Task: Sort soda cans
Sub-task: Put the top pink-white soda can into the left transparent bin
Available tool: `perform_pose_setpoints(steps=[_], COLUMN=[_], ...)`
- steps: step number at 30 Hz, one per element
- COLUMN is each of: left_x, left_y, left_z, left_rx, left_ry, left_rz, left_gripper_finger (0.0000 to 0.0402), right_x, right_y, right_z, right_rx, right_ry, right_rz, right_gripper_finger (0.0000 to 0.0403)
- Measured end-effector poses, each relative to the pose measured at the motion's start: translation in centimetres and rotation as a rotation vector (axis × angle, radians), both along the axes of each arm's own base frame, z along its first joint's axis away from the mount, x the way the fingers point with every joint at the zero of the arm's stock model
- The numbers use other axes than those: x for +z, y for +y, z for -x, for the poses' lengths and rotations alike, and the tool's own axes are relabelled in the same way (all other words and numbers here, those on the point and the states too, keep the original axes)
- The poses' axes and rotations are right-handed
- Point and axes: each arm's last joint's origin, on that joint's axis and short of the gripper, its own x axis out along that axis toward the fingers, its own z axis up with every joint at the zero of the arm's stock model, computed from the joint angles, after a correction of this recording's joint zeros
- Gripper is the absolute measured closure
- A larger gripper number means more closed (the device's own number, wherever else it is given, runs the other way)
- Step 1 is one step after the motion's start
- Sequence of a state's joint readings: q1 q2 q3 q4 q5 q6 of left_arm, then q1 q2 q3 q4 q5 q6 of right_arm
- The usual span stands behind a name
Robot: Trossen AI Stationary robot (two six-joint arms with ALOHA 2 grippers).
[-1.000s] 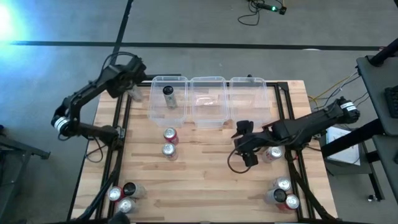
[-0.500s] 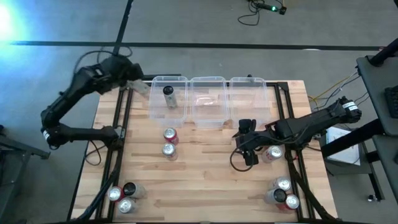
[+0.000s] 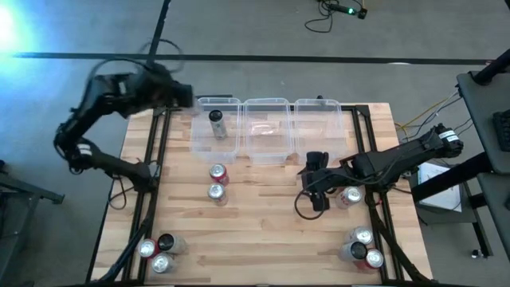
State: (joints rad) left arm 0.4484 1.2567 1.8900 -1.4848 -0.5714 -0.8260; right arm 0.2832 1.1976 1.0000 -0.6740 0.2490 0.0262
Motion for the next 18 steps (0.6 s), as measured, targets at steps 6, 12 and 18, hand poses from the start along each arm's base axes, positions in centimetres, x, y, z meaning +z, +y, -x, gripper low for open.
perform_pose_setpoints(steps=[6,12,18], left_x=[-1.7,-4.7,-8.5], left_y=[-0.9,-0.3,0.0], left_z=[-6.0,-9.7,-11.2], left_rx=[-0.177,-0.145,-0.079], left_ry=[0.143,0.219,0.273], left_rz=[-0.036,0.026,0.095], left_gripper_finger=[0.0157,0.0157,0.0157], right_x=[0.2,0.1,0.1], right_y=[-0.1,-0.1,-0.1], right_z=[-0.2,-0.2,-0.1], right_rx=[-0.005,-0.022,-0.023], right_ry=[-0.029,-0.029,-0.021], right_rz=[0.055,0.041,0.041], right_gripper_finger=[0.0107,0.0117,0.0121])
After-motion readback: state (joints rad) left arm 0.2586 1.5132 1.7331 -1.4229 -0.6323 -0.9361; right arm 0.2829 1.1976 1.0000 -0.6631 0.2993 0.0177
